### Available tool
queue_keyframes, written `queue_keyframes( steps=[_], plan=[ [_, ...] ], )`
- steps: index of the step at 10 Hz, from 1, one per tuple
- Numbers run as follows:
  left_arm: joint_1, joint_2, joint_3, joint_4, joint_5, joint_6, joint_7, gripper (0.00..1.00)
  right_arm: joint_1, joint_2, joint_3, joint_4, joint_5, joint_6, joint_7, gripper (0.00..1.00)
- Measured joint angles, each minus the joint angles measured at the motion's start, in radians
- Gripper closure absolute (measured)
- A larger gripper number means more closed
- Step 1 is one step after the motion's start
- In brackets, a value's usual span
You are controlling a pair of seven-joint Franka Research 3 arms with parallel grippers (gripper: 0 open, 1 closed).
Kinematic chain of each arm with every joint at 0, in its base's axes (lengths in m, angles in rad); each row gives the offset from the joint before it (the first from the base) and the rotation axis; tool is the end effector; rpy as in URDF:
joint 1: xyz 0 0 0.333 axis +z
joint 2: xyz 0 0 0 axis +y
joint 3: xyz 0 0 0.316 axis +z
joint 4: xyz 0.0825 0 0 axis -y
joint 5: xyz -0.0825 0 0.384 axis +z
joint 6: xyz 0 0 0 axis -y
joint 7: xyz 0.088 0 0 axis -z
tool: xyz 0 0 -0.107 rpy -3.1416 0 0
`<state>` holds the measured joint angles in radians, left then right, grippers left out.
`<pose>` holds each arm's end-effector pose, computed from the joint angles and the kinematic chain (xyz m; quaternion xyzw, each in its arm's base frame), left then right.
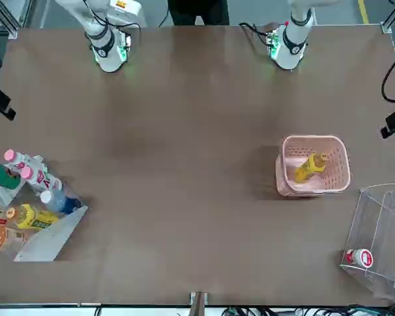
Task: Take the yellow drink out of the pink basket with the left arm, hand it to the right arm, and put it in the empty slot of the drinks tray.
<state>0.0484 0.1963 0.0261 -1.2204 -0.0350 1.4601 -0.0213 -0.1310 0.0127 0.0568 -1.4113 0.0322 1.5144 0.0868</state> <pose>0.6006 0.0388 0.6643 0.9986 0.0453 0.0221 0.0142 0.5503 -0.0376 0.6872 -0.9957 0.0787 -0.0451 0.0167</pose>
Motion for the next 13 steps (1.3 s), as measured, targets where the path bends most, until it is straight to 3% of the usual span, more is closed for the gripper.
queue_keyframes(
  steps=[8, 13],
  plan=[
    [-0.038, 0.001, 0.000, -0.005, 0.000, -0.003, -0.013, 0.00, 0.000, 0.000, 0.000, 0.000, 0.000, 0.000, 0.000, 0.01],
    [-0.074, 0.054, 0.000, -0.057, -0.001, 0.056, -0.068, 0.00, 0.000, 0.000, 0.000, 0.000, 0.000, 0.000, 0.000, 0.01]
  ],
)
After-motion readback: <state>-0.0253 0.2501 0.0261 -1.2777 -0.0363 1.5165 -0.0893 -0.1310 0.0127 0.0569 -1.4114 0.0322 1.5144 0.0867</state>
